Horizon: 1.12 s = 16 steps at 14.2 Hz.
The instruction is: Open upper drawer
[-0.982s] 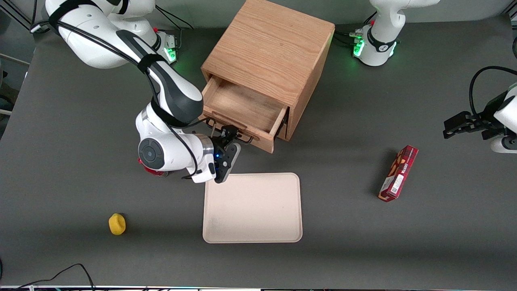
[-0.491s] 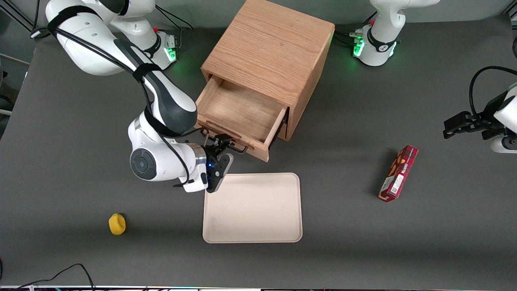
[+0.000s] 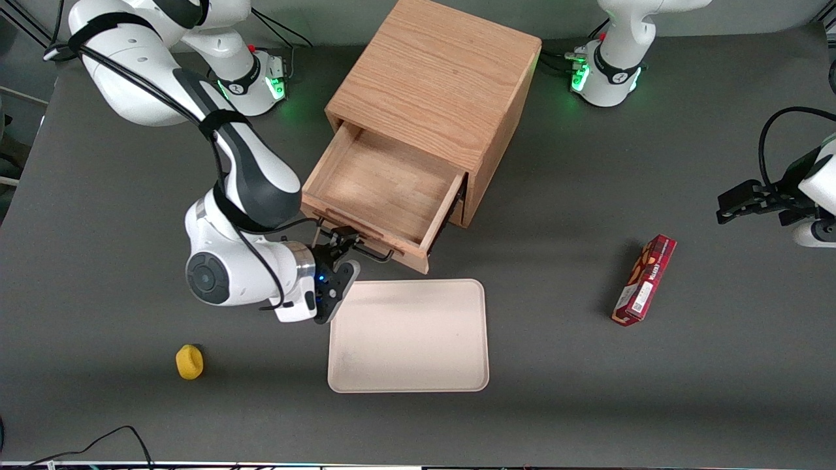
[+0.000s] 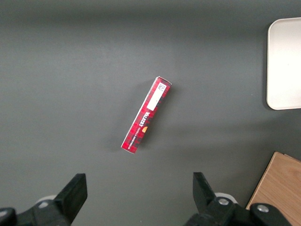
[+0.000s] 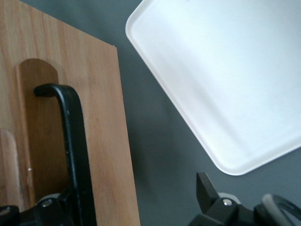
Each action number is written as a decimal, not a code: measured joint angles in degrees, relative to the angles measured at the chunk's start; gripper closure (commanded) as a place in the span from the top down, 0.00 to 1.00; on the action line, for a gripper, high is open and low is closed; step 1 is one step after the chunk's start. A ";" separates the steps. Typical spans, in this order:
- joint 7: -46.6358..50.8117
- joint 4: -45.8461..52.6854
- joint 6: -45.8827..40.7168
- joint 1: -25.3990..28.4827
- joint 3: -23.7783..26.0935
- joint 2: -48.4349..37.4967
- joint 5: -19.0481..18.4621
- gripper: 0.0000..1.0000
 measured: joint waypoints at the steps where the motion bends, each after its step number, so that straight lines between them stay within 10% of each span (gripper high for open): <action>1: -0.03 0.61 -0.03 -0.01 -0.37 0.33 -0.27 1.00; 16: -0.78 12.01 -2.69 0.20 -2.35 2.19 -4.19 1.00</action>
